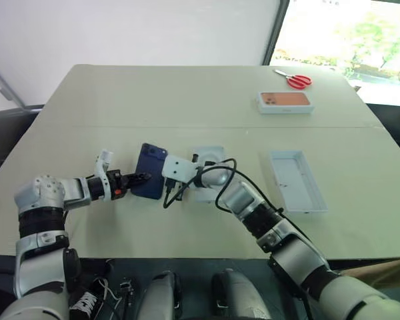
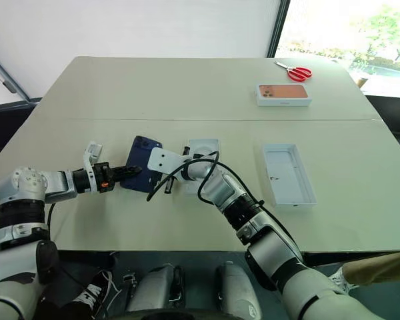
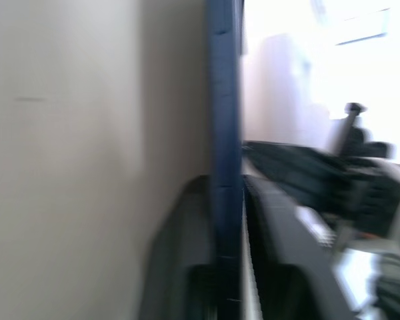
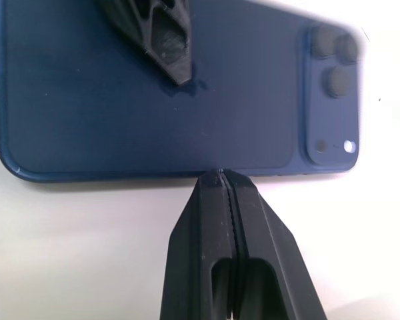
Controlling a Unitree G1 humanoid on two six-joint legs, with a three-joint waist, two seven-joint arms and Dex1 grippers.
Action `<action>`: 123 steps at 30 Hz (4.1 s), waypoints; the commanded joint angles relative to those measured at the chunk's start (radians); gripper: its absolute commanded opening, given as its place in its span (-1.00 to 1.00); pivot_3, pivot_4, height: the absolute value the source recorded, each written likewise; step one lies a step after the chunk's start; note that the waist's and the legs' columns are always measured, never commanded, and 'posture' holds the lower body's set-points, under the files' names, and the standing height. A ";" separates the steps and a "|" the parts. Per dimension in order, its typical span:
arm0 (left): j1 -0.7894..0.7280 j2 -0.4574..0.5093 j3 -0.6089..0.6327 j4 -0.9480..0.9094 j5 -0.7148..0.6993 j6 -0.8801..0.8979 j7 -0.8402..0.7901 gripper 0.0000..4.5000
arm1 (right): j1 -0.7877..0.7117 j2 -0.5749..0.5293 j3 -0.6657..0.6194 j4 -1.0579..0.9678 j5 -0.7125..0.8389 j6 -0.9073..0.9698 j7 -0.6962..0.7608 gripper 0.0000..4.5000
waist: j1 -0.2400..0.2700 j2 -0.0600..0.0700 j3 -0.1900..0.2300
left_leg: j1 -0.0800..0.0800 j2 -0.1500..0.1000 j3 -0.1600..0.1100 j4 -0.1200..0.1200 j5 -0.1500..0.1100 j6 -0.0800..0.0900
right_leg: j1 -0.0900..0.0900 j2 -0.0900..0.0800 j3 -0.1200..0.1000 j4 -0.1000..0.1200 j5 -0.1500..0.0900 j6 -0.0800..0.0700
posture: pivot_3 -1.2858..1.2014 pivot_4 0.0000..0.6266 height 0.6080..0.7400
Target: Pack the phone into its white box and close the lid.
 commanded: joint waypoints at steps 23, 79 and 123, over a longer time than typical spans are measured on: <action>0.047 -0.002 0.224 -0.060 -0.173 0.064 -0.003 -0.98 | 0.020 0.044 -0.225 -0.309 0.356 0.203 0.120 -1.00 | -0.020 -0.001 0.001 | -0.002 0.000 0.000 -0.004 0.000 -0.001 | -0.004 0.000 0.000 -0.001 0.000 0.000 | 0.03 -0.52 1.00; 0.099 -0.116 0.260 -0.241 -0.294 -0.118 0.200 -1.00 | 0.185 -0.429 -0.065 -0.360 0.276 -0.004 0.430 -0.53 | 0.005 -0.007 0.004 | -0.002 0.001 0.001 -0.008 0.003 -0.004 | -0.004 0.002 -0.001 -0.002 0.000 0.001 | 0.03 -0.52 1.00; -0.056 -0.348 0.161 -0.215 -0.322 -0.094 0.399 -1.00 | 0.078 -0.344 -0.378 -0.237 0.441 0.118 0.233 0.58 | 0.009 -0.008 0.004 | -0.001 0.002 0.001 -0.007 0.004 -0.005 | -0.002 0.003 -0.003 -0.002 0.000 0.001 | 0.03 -0.52 1.00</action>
